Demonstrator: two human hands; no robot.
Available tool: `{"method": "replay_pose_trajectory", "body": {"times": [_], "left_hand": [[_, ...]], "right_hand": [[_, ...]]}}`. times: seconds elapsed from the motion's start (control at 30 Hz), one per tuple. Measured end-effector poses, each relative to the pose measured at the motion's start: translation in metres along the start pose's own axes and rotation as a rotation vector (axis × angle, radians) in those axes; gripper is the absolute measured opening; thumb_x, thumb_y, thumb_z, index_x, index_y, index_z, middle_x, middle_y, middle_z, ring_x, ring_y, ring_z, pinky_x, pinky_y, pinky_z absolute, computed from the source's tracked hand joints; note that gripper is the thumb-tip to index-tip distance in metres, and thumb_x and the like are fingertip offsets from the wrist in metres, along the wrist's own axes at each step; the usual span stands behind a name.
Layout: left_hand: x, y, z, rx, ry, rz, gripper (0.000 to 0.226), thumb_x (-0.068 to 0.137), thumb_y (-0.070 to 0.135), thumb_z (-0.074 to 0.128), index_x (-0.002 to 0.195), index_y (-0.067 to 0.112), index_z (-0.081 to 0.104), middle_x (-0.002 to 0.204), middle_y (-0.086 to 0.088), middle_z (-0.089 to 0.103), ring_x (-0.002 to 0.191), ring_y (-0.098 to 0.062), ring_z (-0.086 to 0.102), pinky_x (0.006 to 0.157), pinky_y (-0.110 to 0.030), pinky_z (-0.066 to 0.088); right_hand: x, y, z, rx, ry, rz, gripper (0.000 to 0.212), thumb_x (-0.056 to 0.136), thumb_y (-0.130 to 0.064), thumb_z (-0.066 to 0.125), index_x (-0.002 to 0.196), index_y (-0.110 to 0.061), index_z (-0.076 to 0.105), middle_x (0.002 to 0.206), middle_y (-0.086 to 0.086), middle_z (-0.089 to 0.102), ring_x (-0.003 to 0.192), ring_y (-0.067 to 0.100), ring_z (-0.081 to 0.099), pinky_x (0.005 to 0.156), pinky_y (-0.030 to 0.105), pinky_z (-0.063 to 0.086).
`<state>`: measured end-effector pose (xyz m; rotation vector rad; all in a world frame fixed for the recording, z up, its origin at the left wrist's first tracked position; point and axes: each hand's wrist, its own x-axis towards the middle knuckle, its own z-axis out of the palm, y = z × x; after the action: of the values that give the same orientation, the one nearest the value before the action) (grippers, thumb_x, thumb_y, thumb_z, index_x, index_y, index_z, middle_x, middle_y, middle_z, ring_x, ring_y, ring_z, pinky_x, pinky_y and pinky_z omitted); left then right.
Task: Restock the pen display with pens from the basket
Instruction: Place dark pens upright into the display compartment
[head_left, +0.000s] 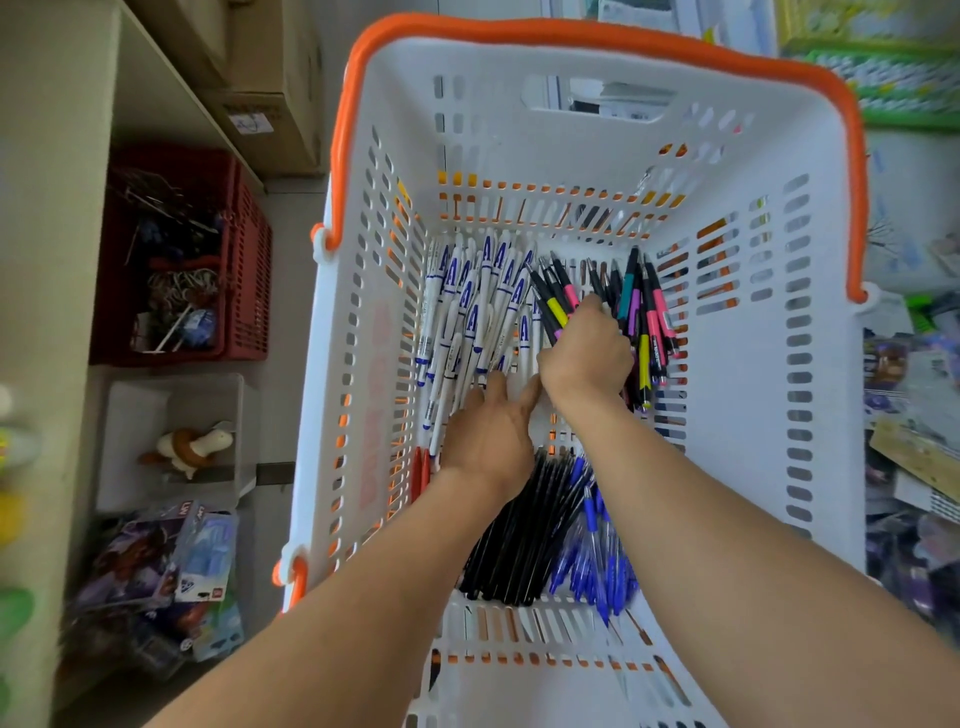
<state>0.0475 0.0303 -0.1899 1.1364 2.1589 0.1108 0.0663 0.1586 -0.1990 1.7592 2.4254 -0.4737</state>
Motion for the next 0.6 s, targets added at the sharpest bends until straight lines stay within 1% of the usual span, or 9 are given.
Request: {"method": "replay_pose_trajectory", "body": {"times": [0.07,0.13,0.23,0.3,0.33,0.4,0.43,0.5,0.6], "left_hand": [[-0.001,-0.002,0.0,-0.066,0.011,0.009,0.071,0.093,0.011,0.05,0.156,0.029,0.023,0.137,-0.013,0.037,0.119,-0.033,0.045,0.08,-0.041,0.05],[-0.001,-0.005,-0.002,-0.191,0.051,0.022,0.062,0.096,0.015,0.05,0.154,0.025,0.03,0.138,-0.011,0.039,0.122,-0.032,0.047,0.086,-0.04,0.05],[-0.004,0.003,-0.014,-0.586,0.245,-0.095,0.044,0.102,0.023,0.048,0.146,0.017,0.044,0.14,-0.011,0.048,0.122,-0.026,0.053,0.099,-0.033,0.045],[-0.01,0.014,-0.03,-0.979,0.318,-0.274,0.036,0.105,0.031,0.046,0.134,0.013,0.056,0.129,-0.01,0.061,0.118,-0.024,0.059,0.099,-0.033,0.047],[-0.015,0.018,-0.039,-1.172,0.325,-0.353,0.035,0.104,0.036,0.046,0.125,0.013,0.06,0.122,-0.011,0.065,0.114,-0.026,0.061,0.098,-0.037,0.049],[-0.03,0.017,-0.053,-1.385,0.341,-0.404,0.043,0.099,0.05,0.043,0.11,0.014,0.064,0.108,-0.01,0.068,0.104,-0.029,0.063,0.094,-0.043,0.05],[-0.039,0.013,-0.059,-1.415,0.339,-0.393,0.052,0.093,0.059,0.042,0.109,0.014,0.064,0.107,-0.011,0.069,0.103,-0.029,0.064,0.094,-0.045,0.049],[-0.057,0.002,-0.064,-1.404,0.286,-0.347,0.069,0.08,0.073,0.043,0.116,0.018,0.065,0.111,-0.008,0.069,0.105,-0.025,0.065,0.094,-0.043,0.05],[-0.088,-0.002,-0.063,-1.337,0.111,-0.315,0.072,0.072,0.071,0.062,0.124,0.021,0.062,0.114,0.001,0.071,0.105,-0.016,0.067,0.096,-0.04,0.052]], "right_hand": [[0.003,0.003,-0.007,0.142,-0.065,0.027,0.043,0.082,-0.008,0.077,0.119,-0.007,0.055,0.104,0.01,0.068,0.095,0.034,0.068,0.072,0.037,0.053],[0.003,0.006,-0.018,0.398,-0.176,0.115,0.041,0.074,-0.011,0.081,0.106,-0.01,0.055,0.095,0.005,0.063,0.086,0.027,0.063,0.066,0.032,0.05],[-0.006,0.013,-0.043,0.882,-0.356,0.295,0.028,0.069,-0.005,0.079,0.088,-0.01,0.06,0.081,0.006,0.058,0.077,0.024,0.057,0.061,0.031,0.049],[-0.021,0.016,-0.06,1.099,-0.497,0.352,0.019,0.067,-0.009,0.081,0.08,-0.009,0.067,0.08,0.01,0.065,0.082,0.027,0.063,0.079,0.047,0.058],[-0.032,0.017,-0.066,1.165,-0.547,0.364,0.024,0.061,-0.015,0.084,0.08,-0.009,0.072,0.086,0.011,0.071,0.09,0.03,0.067,0.089,0.054,0.057],[-0.061,0.018,-0.075,1.216,-0.589,0.351,0.043,0.049,-0.021,0.088,0.089,-0.01,0.076,0.096,0.012,0.075,0.102,0.034,0.069,0.095,0.054,0.054],[-0.077,0.019,-0.076,1.227,-0.602,0.337,0.045,0.053,-0.017,0.089,0.096,-0.01,0.073,0.095,0.011,0.075,0.1,0.033,0.07,0.093,0.051,0.055],[-0.111,0.02,-0.073,1.237,-0.634,0.31,0.036,0.071,0.0,0.083,0.1,-0.012,0.066,0.09,0.005,0.074,0.091,0.026,0.072,0.088,0.041,0.057],[-0.159,0.019,-0.065,1.154,-0.697,0.244,0.041,0.074,0.01,0.079,0.096,-0.021,0.064,0.09,0.001,0.076,0.087,0.014,0.073,0.084,0.035,0.057]]}}
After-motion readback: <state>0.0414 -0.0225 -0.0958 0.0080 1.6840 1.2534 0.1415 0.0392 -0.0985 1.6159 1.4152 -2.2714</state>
